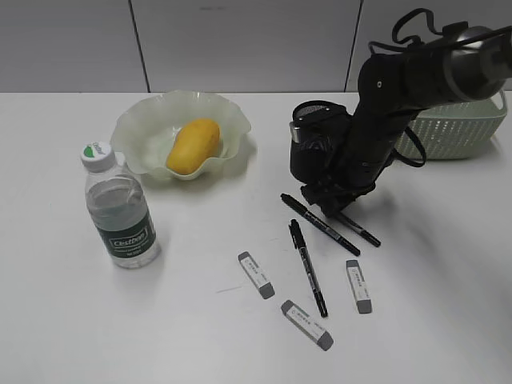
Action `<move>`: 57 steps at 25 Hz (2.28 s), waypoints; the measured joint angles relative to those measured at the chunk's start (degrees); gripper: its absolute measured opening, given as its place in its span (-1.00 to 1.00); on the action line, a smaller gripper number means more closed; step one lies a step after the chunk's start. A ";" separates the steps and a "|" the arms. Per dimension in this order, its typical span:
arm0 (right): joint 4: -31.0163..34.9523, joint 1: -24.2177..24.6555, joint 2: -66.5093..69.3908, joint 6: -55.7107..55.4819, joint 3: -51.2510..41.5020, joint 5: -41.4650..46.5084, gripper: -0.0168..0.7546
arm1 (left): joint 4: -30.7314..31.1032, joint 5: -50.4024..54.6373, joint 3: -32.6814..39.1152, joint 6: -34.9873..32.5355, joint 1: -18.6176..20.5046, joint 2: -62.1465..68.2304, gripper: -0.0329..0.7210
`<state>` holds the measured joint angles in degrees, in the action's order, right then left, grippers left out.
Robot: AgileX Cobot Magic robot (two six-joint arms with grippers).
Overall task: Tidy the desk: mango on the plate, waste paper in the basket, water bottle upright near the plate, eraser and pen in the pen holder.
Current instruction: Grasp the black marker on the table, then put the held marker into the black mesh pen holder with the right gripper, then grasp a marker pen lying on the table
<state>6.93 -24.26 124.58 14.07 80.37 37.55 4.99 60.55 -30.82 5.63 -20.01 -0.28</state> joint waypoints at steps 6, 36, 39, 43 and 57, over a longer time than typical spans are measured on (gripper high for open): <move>1.18 0.00 -0.37 -0.11 0.18 1.76 -0.73 | 0.00 0.00 0.00 0.00 0.00 0.00 0.34; 2.89 -0.13 -7.88 -9.88 -13.33 -68.68 -0.72 | 0.00 -0.04 0.00 0.00 0.00 0.00 0.16; 2.58 -0.13 -7.88 -10.36 -13.33 -68.73 -0.42 | 0.00 -0.04 0.00 0.00 0.00 0.00 0.16; 2.36 -0.13 -8.62 -10.41 -13.33 -64.29 0.16 | 0.00 -0.06 0.00 0.00 0.00 0.00 0.15; -6.13 -0.13 -45.67 -8.40 -17.30 -2.96 0.01 | 0.00 -0.06 0.00 0.00 0.00 0.00 0.11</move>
<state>0.80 -24.39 78.91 5.67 63.07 34.59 4.99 60.49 -30.82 5.63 -20.01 -0.28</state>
